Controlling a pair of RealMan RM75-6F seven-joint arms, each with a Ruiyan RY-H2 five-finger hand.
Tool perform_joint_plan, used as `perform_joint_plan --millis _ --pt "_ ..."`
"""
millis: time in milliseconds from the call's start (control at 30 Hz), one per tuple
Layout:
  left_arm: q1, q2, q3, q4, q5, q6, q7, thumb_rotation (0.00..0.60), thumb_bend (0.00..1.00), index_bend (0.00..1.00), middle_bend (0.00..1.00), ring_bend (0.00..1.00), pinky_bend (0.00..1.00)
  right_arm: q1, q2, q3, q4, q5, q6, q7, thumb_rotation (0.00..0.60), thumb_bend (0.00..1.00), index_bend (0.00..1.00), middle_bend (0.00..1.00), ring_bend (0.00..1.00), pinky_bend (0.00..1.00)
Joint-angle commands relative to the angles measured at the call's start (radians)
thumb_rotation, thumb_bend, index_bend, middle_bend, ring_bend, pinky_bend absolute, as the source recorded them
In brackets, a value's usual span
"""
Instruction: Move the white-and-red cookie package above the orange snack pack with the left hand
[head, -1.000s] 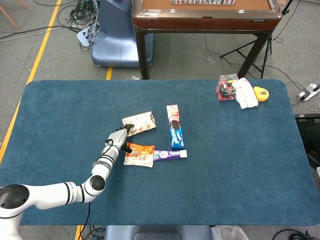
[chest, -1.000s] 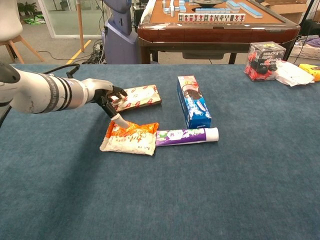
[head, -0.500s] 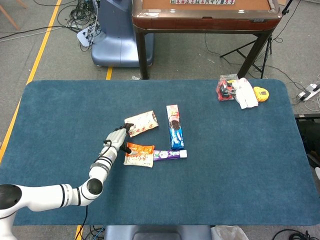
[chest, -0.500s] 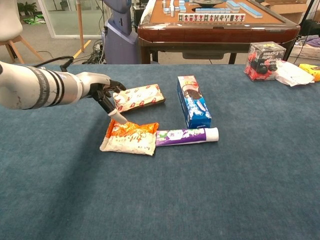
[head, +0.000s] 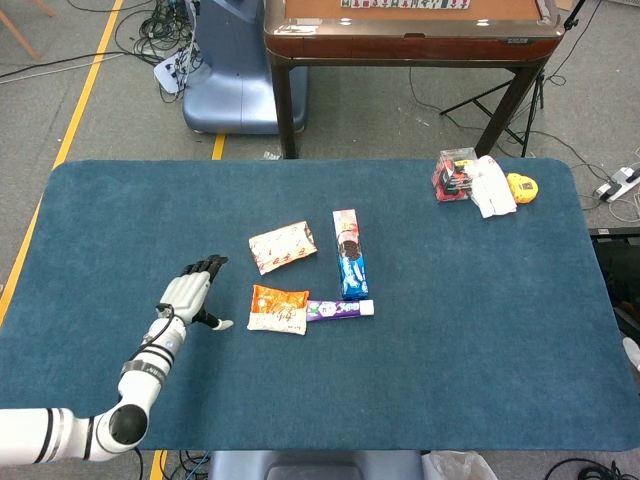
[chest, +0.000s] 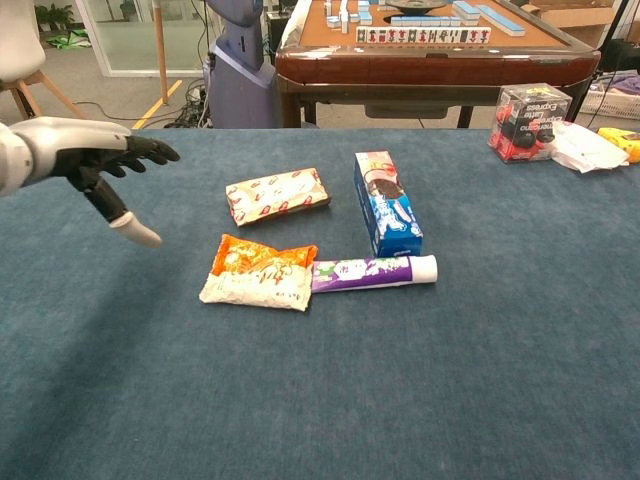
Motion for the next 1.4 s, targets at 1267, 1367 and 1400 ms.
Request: perform_joint_plan --millis 1267,1367,1400 --pt "0.574 0.26 0.317 -0.108 0.898 0.361 -0.165 0.6 0.0 0.15 0.0 0.0 0.0 0.026 0.009 0.008 -0.107 0.005 -0.013 -0.102 0.6 0.28 0.32 0.3 0.17 0.32" --pt "0.613 0.259 0.327 -0.105 0.922 0.386 -0.143 0.6 0.0 0.18 0.0 0.0 0.0 0.027 0.013 0.013 -0.1 0.018 -0.018 -0.107 0.6 0.28 0.32 0.3 0.17 0.32" --pt "0.624 0.258 0.33 -0.105 0.925 0.392 -0.138 0.6 0.0 0.19 0.0 0.0 0.0 0.027 0.014 0.014 -0.098 0.022 -0.019 -0.111 0.6 0.28 0.32 0.3 0.17 0.32"
